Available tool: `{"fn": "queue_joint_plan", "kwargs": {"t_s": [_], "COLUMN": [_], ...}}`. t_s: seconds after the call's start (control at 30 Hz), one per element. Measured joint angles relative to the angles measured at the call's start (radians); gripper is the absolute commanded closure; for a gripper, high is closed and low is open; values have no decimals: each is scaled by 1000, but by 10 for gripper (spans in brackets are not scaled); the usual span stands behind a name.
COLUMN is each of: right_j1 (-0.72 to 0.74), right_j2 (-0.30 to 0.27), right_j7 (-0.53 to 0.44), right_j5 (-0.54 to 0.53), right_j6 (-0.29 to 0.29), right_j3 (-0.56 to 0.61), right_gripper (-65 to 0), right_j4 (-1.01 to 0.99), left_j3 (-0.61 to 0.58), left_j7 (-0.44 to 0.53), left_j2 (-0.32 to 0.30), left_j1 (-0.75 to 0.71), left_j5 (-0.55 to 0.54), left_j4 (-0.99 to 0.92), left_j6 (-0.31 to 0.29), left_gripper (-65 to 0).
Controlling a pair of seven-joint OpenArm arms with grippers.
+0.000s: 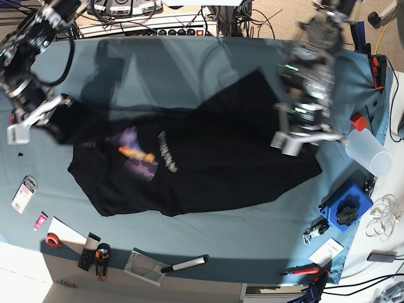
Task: Layout the t-shirt on the table in an organized manner, then fold the t-shirt properly
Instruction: 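Grasp the shirt's shoulder edges with both grippers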
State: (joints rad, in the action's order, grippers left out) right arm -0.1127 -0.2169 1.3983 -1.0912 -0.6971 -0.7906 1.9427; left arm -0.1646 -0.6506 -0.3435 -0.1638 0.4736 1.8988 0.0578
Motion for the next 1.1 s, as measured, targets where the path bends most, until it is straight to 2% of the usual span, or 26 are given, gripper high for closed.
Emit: {"fn": "queue_joint_plan", "kwargs": {"t_s": [0.13,0.3,0.37,0.4,0.43,0.47,0.6,0.67,0.7,0.8,0.87,1.1], "right_j1": [-46,-72,-72,-72,-72,-72,-71,-71,-71,-71,-71,-71], "right_j2": [66,137,140,139,139,139,139,139,139,139,139,138], "right_j7": [9,15,15,15,15,15,15,15,15,15,15,14], "right_j5": [-65,-97,-101,-100,-100,-100,-98,-96,-92,-92,-92,-64], "right_j6": [1,0,0,0,0,0,0,0,0,0,0,0], "right_j3": [1,1,2,2,2,2,2,2,2,2,2,2], "right_gripper": [0,0,0,0,0,0,0,0,0,0,0,0], "right_j4": [46,88,91,91,91,91,91,92,92,92,92,92], "left_j3": [215,364,382,383,383,382,383,383,385,392,392,395], "left_j7": [133,153,148,148,148,150,143,42,-14,-167,-227,-269], "left_j2": [2,-2,2,2,3,3,2,3,2,2,4,26], "left_j1": [6,38,36,34,34,34,34,36,36,34,28,-126], "left_j5": [-139,-417,-471,-491,-517,-537,-550,-575,-587,-731,-815,-804], "left_j4": [-14,-20,-21,-21,-21,-21,-21,-9,5,77,132,288], "left_j6": [-183,-393,-471,-488,-489,-480,-329,-227,-203,-211,-220,-211], "left_gripper": [0,0,-189,-274,-317,-328,-328,-328,-326,-321,-319,-319]}}
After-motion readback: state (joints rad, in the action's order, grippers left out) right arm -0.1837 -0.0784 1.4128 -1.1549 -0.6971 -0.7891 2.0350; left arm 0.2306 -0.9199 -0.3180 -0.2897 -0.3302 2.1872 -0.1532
